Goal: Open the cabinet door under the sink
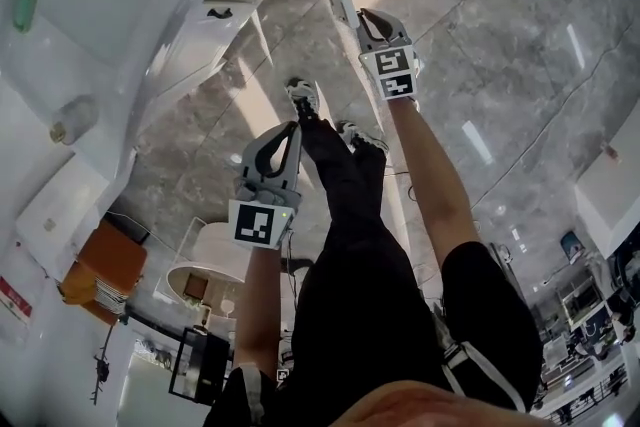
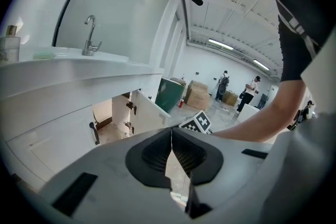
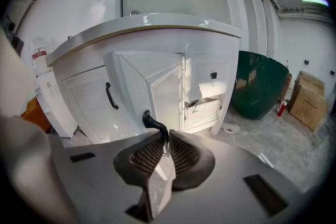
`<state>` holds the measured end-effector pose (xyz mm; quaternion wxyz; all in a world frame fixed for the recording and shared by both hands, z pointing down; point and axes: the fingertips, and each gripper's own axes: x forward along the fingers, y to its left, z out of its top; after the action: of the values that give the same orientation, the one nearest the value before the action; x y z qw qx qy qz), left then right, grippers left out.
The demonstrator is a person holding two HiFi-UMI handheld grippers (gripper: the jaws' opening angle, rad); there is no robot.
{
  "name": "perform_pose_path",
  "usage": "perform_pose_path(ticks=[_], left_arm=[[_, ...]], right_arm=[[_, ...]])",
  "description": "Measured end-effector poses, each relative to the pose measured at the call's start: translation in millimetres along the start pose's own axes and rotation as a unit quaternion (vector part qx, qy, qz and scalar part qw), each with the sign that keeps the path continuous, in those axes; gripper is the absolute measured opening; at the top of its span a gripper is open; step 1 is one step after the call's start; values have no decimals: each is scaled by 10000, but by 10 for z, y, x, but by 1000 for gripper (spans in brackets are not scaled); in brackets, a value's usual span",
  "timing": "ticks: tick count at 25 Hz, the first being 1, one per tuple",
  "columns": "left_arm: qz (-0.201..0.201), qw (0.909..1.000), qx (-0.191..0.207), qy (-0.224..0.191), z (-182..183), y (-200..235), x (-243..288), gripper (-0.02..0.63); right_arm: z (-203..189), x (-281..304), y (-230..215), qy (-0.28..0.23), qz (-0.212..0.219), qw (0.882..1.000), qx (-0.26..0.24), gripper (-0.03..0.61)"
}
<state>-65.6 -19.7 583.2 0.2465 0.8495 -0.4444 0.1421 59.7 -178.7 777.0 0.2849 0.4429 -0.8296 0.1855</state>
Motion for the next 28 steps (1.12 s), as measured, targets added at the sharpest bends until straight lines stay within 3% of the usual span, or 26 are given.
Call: perform_pose_path(ticks=[3,15,22,28], left_arm=[[-59,10000,3,-45,21,-14,28,17],[-247,9995,151,-88,38,-65,216,17],[-530,9984,211,8,-57,-198,208,17],[-618,9977,261,46,-99,-235,228,17]], right_arm=[[11,-111,-171,184,-51,9998,4,84],[-48,-130,-847,-50,247,9997,28,78],[-42,-203,-1385,37,-380,9992,125,59],[-77,-224,-1295,235,-304,9991,-165,60]])
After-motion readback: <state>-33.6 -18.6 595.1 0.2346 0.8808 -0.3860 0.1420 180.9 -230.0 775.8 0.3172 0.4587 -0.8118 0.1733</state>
